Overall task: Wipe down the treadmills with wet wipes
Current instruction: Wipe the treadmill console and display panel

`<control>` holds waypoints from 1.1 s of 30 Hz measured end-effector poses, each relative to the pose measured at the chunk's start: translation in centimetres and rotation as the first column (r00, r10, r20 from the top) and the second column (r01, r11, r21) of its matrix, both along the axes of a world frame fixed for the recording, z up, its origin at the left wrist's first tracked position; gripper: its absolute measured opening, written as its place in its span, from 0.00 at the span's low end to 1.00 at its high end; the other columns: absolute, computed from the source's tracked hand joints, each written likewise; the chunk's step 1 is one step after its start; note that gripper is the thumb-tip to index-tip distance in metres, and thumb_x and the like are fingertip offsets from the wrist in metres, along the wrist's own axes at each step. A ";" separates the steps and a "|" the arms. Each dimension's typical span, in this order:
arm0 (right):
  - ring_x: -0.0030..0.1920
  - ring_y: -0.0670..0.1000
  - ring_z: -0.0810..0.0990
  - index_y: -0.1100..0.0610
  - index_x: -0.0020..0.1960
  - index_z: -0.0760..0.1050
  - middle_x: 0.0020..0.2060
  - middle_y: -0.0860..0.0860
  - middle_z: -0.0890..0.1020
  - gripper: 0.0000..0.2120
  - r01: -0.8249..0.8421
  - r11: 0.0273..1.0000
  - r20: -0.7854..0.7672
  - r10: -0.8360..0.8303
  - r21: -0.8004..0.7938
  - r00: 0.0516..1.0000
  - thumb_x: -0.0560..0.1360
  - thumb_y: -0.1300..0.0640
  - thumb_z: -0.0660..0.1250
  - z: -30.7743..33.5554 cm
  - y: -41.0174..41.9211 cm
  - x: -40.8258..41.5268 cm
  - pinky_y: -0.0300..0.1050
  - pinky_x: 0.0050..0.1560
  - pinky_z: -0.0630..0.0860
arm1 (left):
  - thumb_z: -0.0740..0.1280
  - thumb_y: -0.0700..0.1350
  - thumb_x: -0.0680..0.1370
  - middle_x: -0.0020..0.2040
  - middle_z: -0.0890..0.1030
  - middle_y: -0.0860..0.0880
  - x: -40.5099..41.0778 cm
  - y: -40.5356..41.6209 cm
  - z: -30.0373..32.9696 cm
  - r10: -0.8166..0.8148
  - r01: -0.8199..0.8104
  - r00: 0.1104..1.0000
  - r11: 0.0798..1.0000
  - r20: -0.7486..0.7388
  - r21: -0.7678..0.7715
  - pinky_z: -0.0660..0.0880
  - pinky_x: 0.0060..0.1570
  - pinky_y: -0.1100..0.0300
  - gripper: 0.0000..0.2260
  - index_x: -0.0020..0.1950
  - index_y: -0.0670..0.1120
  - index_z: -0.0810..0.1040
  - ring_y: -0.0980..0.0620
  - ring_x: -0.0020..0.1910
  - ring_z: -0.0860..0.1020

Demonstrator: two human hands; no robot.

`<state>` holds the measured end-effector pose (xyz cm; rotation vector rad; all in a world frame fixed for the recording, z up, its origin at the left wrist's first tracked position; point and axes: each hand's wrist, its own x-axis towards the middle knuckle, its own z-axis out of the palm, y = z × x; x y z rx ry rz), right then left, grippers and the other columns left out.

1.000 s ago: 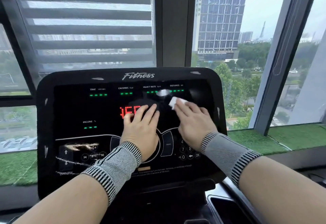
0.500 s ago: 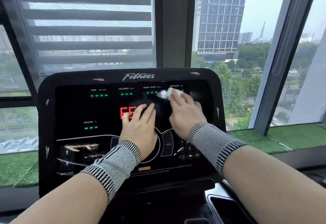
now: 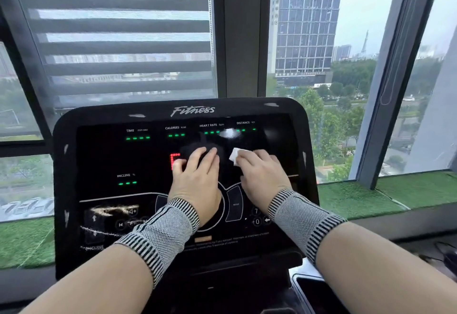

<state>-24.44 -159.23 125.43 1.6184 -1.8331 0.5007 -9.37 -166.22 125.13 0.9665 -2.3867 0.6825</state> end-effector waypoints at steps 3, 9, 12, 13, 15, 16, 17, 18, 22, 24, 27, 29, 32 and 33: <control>0.38 0.54 0.77 0.57 0.43 0.76 0.41 0.51 0.79 0.07 -0.068 0.992 -0.032 0.065 -0.108 0.997 0.66 0.63 0.72 0.0 -0.5 -0.6 0.49 0.37 0.76 | 0.63 0.50 0.71 0.71 0.70 0.49 0.0 0.3 0.3 0.008 -0.009 1.000 1.000 0.028 0.026 0.67 0.61 0.43 0.26 0.68 0.42 0.73 0.47 0.71 0.65; 0.34 0.48 0.76 0.55 0.43 0.74 0.34 0.48 0.78 0.04 -0.087 0.978 0.445 0.164 -0.188 0.881 0.71 0.62 0.68 3.0 -0.5 -0.2 0.41 0.37 0.75 | 0.66 0.50 0.70 0.71 0.71 0.49 0.1 0.3 0.3 -0.006 0.006 1.000 1.000 0.010 0.018 0.67 0.60 0.42 0.27 0.68 0.43 0.73 0.46 0.70 0.66; 0.34 0.40 0.77 0.53 0.45 0.73 0.34 0.43 0.78 0.02 0.016 0.963 0.736 0.195 -0.270 0.648 0.74 0.56 0.66 3.8 -0.4 -1.0 0.31 0.39 0.73 | 0.67 0.49 0.69 0.71 0.71 0.49 0.0 0.2 0.2 -0.034 0.034 0.999 0.999 0.002 0.011 0.68 0.59 0.42 0.27 0.67 0.44 0.74 0.46 0.69 0.67; 0.36 0.41 0.77 0.52 0.45 0.72 0.35 0.43 0.78 0.03 0.054 0.963 0.733 0.164 -0.264 0.660 0.75 0.55 0.66 3.8 -0.4 -1.3 0.34 0.41 0.74 | 0.67 0.49 0.69 0.71 0.71 0.49 -0.1 0.2 0.1 -0.037 0.037 0.999 0.999 0.010 0.012 0.68 0.59 0.42 0.27 0.67 0.45 0.74 0.46 0.69 0.66; 0.39 0.46 0.76 0.52 0.46 0.70 0.39 0.45 0.77 0.04 0.119 0.965 0.684 0.077 -0.235 0.726 0.76 0.55 0.65 3.5 -0.5 -1.7 0.42 0.42 0.74 | 0.66 0.50 0.69 0.71 0.71 0.49 -0.4 0.3 -0.1 -0.036 0.036 0.999 0.999 0.032 0.012 0.67 0.59 0.43 0.27 0.67 0.45 0.74 0.46 0.69 0.66; 0.40 0.48 0.75 0.53 0.46 0.69 0.41 0.46 0.75 0.05 0.132 0.962 0.648 0.056 -0.238 0.759 0.76 0.55 0.65 3.4 -0.7 -1.9 0.43 0.42 0.72 | 0.66 0.50 0.69 0.71 0.70 0.49 -0.5 0.4 -0.1 -0.031 0.030 0.999 0.999 0.043 0.015 0.66 0.59 0.43 0.27 0.67 0.45 0.74 0.46 0.69 0.66; 0.40 0.48 0.74 0.53 0.46 0.68 0.44 0.46 0.73 0.05 0.134 0.960 0.602 0.044 -0.247 0.797 0.76 0.56 0.64 3.3 -0.9 -2.0 0.42 0.41 0.70 | 0.65 0.50 0.69 0.72 0.70 0.49 -0.6 0.5 -0.1 -0.026 0.025 0.998 1.000 0.051 0.018 0.66 0.59 0.43 0.27 0.67 0.45 0.74 0.46 0.70 0.66; 0.40 0.49 0.72 0.54 0.46 0.69 0.45 0.47 0.71 0.04 0.123 0.958 0.546 0.041 -0.261 0.837 0.76 0.57 0.64 3.2 -1.0 -1.9 0.41 0.41 0.68 | 0.65 0.50 0.69 0.72 0.69 0.49 -0.7 0.5 -0.1 -0.026 0.025 0.998 1.000 0.056 0.018 0.66 0.59 0.43 0.27 0.68 0.45 0.74 0.46 0.70 0.65; 0.36 0.51 0.73 0.60 0.43 0.77 0.41 0.53 0.76 0.04 0.002 0.945 0.351 0.120 -0.327 0.929 0.71 0.67 0.68 2.6 -1.9 -1.7 0.44 0.37 0.74 | 0.68 0.49 0.68 0.71 0.71 0.47 -0.7 0.3 -0.1 -0.056 0.056 0.998 0.998 0.024 0.011 0.68 0.58 0.43 0.27 0.66 0.44 0.75 0.45 0.69 0.67; 0.33 0.53 0.77 0.61 0.40 0.80 0.37 0.53 0.78 0.06 -0.057 0.935 0.299 0.170 -0.351 0.939 0.67 0.69 0.72 1.9 -2.3 -1.1 0.40 0.34 0.75 | 0.69 0.48 0.67 0.69 0.72 0.46 -0.5 0.1 -0.3 -0.073 0.073 0.997 0.997 -0.008 0.013 0.69 0.56 0.42 0.26 0.65 0.44 0.76 0.45 0.68 0.69; 0.31 0.52 0.76 0.59 0.40 0.80 0.35 0.52 0.76 0.07 -0.179 0.955 0.201 0.228 -0.237 0.953 0.65 0.67 0.76 -0.2 -2.1 0.3 0.40 0.30 0.76 | 0.66 0.48 0.67 0.68 0.73 0.46 -0.2 0.0 -0.6 -0.082 0.082 0.996 0.997 -0.037 0.009 0.70 0.56 0.43 0.26 0.65 0.42 0.76 0.45 0.67 0.69; 0.32 0.51 0.75 0.59 0.41 0.79 0.36 0.52 0.76 0.09 -0.198 0.966 0.144 0.222 -0.163 0.964 0.63 0.67 0.76 -1.5 -1.2 -0.3 0.43 0.29 0.77 | 0.58 0.49 0.69 0.68 0.73 0.47 -0.1 0.1 -0.8 -0.086 0.086 0.996 0.996 -0.035 0.004 0.69 0.56 0.43 0.26 0.65 0.41 0.76 0.46 0.67 0.68; 0.34 0.50 0.74 0.62 0.43 0.79 0.40 0.51 0.76 0.02 -0.025 0.990 0.301 0.067 -0.141 0.951 0.70 0.65 0.71 -0.4 -0.2 -2.8 0.41 0.37 0.77 | 0.52 0.49 0.70 0.69 0.72 0.47 0.1 0.1 -1.2 -0.090 0.090 0.996 0.996 -0.024 0.006 0.68 0.57 0.43 0.28 0.65 0.41 0.76 0.46 0.68 0.68; 0.37 0.49 0.73 0.62 0.45 0.79 0.43 0.50 0.75 0.03 0.060 0.988 0.382 -0.002 -0.140 0.924 0.74 0.63 0.67 0.0 -0.2 -3.3 0.38 0.40 0.74 | 0.51 0.49 0.70 0.70 0.72 0.47 0.1 0.1 -1.3 -0.094 0.095 0.995 0.995 -0.020 0.010 0.68 0.57 0.42 0.28 0.65 0.41 0.76 0.46 0.68 0.68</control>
